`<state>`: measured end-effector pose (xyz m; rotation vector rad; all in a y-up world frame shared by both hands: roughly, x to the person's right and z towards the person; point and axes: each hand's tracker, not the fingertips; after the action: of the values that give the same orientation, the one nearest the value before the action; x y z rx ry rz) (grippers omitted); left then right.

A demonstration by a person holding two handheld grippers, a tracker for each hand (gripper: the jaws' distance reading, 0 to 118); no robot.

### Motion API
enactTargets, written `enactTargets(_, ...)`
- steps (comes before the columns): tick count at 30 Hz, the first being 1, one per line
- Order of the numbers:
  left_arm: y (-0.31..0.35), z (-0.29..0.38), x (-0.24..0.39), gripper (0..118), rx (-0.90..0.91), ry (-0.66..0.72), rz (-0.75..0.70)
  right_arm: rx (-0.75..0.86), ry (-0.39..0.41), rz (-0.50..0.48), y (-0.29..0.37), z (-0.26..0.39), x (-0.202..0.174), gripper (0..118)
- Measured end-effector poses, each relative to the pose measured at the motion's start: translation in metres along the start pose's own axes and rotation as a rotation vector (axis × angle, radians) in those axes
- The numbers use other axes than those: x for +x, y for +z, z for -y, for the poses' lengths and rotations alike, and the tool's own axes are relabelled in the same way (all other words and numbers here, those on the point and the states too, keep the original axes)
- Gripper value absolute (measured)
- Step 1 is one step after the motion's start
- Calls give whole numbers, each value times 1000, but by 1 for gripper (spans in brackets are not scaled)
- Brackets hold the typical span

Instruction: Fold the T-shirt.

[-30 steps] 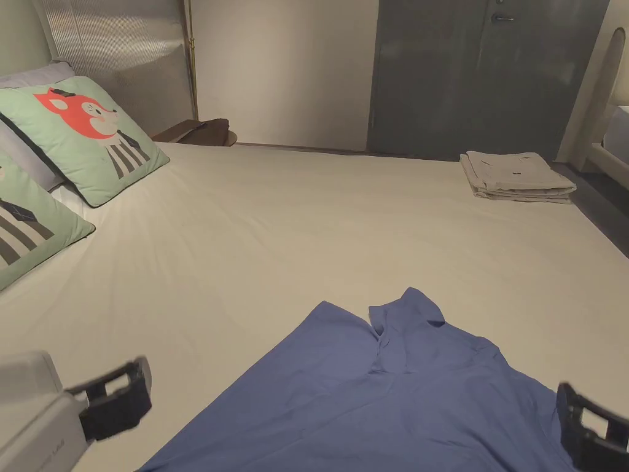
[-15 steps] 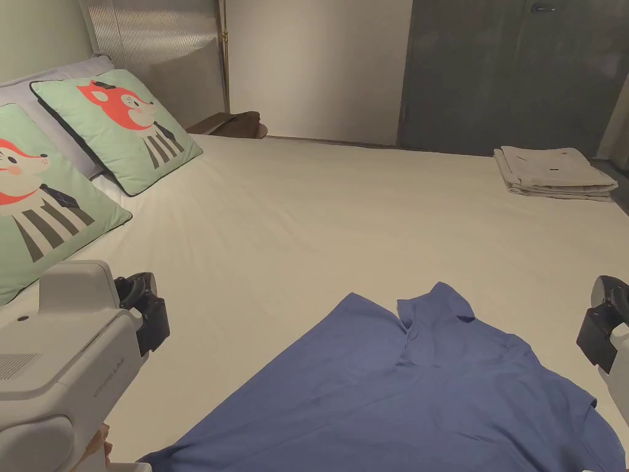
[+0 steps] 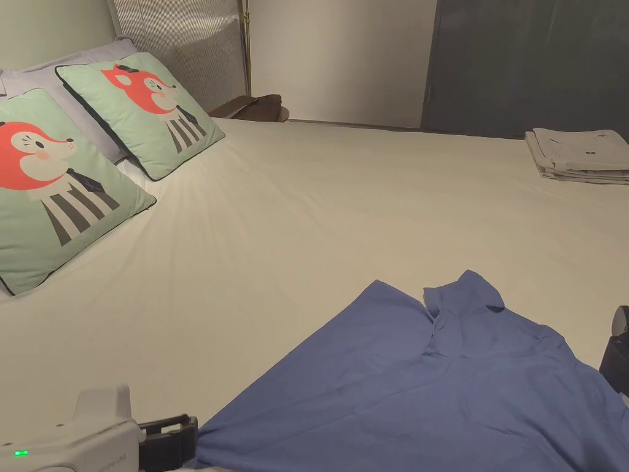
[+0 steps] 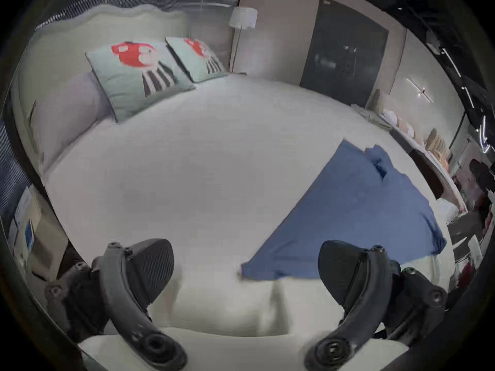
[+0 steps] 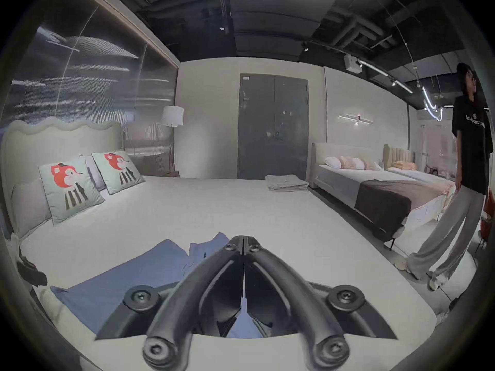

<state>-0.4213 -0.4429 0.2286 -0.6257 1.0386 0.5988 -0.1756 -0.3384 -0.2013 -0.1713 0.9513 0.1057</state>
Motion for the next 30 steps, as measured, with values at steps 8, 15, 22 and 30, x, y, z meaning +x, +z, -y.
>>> enactTargets(8, -22, 7, 17, 78, -69, -9, -2, -42, -7, -2, -3, 11, 0, 0)
enactTargets(15, -29, 11, 32, 7, -83, -56, 10, -63, 0, -7, -6, 16, 0, 0)
enactTargets(22, -6, 0, 45, 6, -60, -60, 51, -116, 10, -31, -48, 3, 2, 60)
enactTargets(30, -16, -2, 42, 6, -69, -53, 54, -304, 39, -100, -183, -2, 8, 99)
